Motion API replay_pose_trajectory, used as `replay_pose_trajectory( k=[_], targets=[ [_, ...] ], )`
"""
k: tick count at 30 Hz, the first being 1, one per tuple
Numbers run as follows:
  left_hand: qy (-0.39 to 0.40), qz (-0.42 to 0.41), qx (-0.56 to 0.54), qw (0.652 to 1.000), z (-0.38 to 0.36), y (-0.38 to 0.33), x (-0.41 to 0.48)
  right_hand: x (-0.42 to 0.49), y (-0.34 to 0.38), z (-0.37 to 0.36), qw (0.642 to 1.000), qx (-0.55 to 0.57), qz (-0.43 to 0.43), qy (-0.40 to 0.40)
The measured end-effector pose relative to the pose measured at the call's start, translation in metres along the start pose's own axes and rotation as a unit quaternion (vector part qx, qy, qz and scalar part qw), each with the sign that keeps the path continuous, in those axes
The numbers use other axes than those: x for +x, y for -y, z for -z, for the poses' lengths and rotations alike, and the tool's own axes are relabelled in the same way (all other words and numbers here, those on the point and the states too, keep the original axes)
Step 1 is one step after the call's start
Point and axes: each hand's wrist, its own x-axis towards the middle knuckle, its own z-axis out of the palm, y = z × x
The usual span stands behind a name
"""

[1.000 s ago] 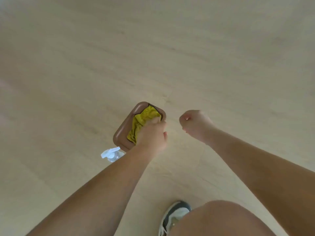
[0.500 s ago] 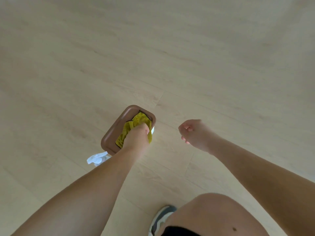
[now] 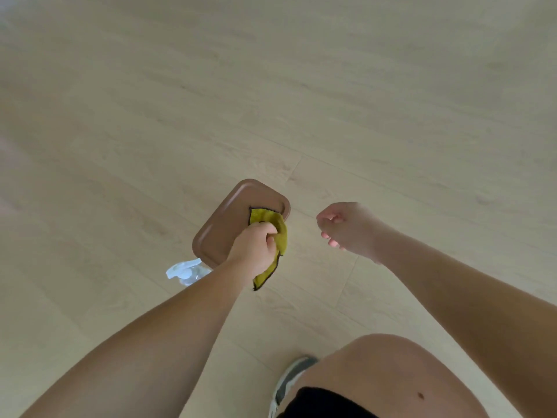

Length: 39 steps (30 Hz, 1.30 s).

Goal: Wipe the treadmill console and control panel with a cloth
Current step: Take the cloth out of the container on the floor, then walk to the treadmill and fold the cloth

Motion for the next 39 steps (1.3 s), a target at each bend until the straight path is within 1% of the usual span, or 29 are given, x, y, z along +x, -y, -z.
replay_pose_trajectory(
  k=[2, 4, 5, 7, 9, 12, 14, 16, 18, 19, 22, 25, 28, 31, 35, 37, 39],
  targets=[
    [-0.012, -0.009, -0.131, 0.991, 0.014, -0.038, -0.004, -0.001, 0.004, 0.002, 1.000, 0.009, -0.015, 0.007],
    [0.012, -0.031, -0.240, 0.970, 0.034, -0.083, -0.008, -0.009, 0.009, 0.016, 0.998, 0.022, -0.056, 0.011],
    [0.023, -0.052, -0.261, 0.964, 0.044, -0.104, -0.011, -0.015, 0.014, 0.027, 0.996, 0.041, -0.076, 0.015],
    [0.043, -0.085, -0.289, 0.952, 0.066, -0.148, -0.020, -0.034, 0.027, 0.058, 0.987, 0.126, -0.095, 0.011],
    [0.055, -0.101, -0.330, 0.937, 0.092, -0.193, -0.032, -0.061, 0.038, 0.095, 0.973, 0.214, -0.082, -0.029],
    [0.094, -0.106, -0.363, 0.921, 0.136, -0.271, -0.064, -0.120, 0.051, 0.160, 0.947, 0.291, -0.079, -0.110],
    [0.115, -0.118, -0.350, 0.922, 0.163, -0.326, -0.089, -0.173, 0.062, 0.211, 0.930, 0.321, -0.089, -0.153],
    [0.127, -0.127, -0.308, 0.934, 0.192, -0.389, -0.116, -0.234, 0.072, 0.267, 0.915, 0.350, -0.088, -0.179],
    [0.175, -0.139, -0.260, 0.940, 0.221, -0.457, -0.149, -0.303, 0.080, 0.324, 0.905, 0.371, -0.087, -0.190],
    [0.218, -0.148, -0.249, 0.932, 0.237, -0.492, -0.169, -0.341, 0.083, 0.352, 0.903, 0.373, -0.091, -0.190],
    [0.341, -0.200, -0.226, 0.890, 0.274, -0.597, -0.242, -0.463, 0.080, 0.428, 0.890, 0.386, -0.112, -0.217],
    [0.412, -0.217, -0.213, 0.859, 0.287, -0.695, -0.328, -0.592, 0.063, 0.480, 0.866, 0.397, -0.144, -0.268],
    [0.477, -0.258, -0.187, 0.819, 0.280, -0.785, -0.421, -0.717, 0.026, 0.512, 0.824, 0.420, -0.175, -0.337],
    [0.490, -0.319, -0.137, 0.800, 0.264, -0.857, -0.516, -0.833, -0.014, 0.531, 0.790, 0.414, -0.205, -0.403],
    [0.466, -0.410, -0.125, 0.774, 0.237, -0.946, -0.624, -0.959, -0.059, 0.558, 0.734, 0.439, -0.198, -0.479],
    [0.497, -0.434, -0.106, 0.744, 0.229, -0.988, -0.668, -1.006, -0.080, 0.571, 0.701, 0.455, -0.194, -0.513],
    [0.525, -0.450, -0.102, 0.715, 0.218, -1.027, -0.704, -1.044, -0.104, 0.585, 0.659, 0.478, -0.184, -0.550]
  ],
)
